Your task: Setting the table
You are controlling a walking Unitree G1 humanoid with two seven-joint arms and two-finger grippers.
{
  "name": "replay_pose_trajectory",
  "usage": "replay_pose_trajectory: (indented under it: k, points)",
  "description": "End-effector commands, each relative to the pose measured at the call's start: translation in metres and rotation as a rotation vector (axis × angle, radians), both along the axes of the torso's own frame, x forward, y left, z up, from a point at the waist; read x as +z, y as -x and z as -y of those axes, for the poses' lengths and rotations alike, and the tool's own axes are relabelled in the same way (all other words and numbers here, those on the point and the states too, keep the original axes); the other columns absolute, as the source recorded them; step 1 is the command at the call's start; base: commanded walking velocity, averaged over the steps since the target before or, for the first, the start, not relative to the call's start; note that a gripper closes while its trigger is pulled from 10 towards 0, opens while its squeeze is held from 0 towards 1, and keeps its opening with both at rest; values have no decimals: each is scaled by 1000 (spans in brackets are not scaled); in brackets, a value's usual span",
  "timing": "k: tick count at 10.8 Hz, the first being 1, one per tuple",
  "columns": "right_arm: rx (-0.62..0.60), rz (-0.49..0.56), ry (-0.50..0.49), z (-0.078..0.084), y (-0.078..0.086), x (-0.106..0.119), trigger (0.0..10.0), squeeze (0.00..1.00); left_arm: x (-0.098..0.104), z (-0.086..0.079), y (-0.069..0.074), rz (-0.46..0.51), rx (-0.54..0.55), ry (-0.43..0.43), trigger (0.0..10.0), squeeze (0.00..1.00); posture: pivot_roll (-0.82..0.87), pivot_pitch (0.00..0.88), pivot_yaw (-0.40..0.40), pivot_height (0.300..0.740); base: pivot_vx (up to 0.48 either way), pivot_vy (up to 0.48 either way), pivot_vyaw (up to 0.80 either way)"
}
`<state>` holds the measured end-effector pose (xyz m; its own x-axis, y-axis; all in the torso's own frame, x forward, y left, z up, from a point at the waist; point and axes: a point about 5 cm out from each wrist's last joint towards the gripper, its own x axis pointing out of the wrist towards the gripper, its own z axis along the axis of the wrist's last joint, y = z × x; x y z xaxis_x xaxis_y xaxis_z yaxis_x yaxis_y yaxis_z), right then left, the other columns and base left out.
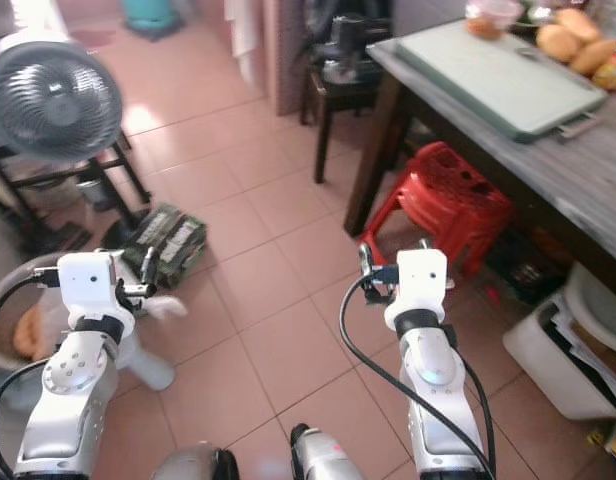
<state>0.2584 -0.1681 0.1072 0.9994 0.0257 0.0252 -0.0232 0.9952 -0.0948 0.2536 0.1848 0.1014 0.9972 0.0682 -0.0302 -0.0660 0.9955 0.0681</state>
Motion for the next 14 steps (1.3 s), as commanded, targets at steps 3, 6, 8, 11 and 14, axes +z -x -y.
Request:
replay_pose_trajectory:
  k: [3,6,8,11,14]
  points:
    - [-5,-17,5,2,5,0,10000,0,2,3,3,-2,-37,5,10000,0,-6,172,-10,740,0,0,-800]
    - [-4,-20,9,2,5,0,10000,0,2,3,2,-3,-44,9,10000,0,-7,170,-12,740,0,0,-800]
    - [-3,-22,13,2,6,0,10000,0,1,3,3,-5,-41,5,10000,0,-9,170,-11,740,0,0,-800]
    - [0,-27,10,0,8,0,10000,0,2,3,3,-2,-28,-4,10000,0,-8,173,-9,740,0,0,-800]
    - [-12,-13,-5,0,10,5,10000,0,3,4,4,17,23,45,10000,0,-15,179,-7,740,0,0,-800]
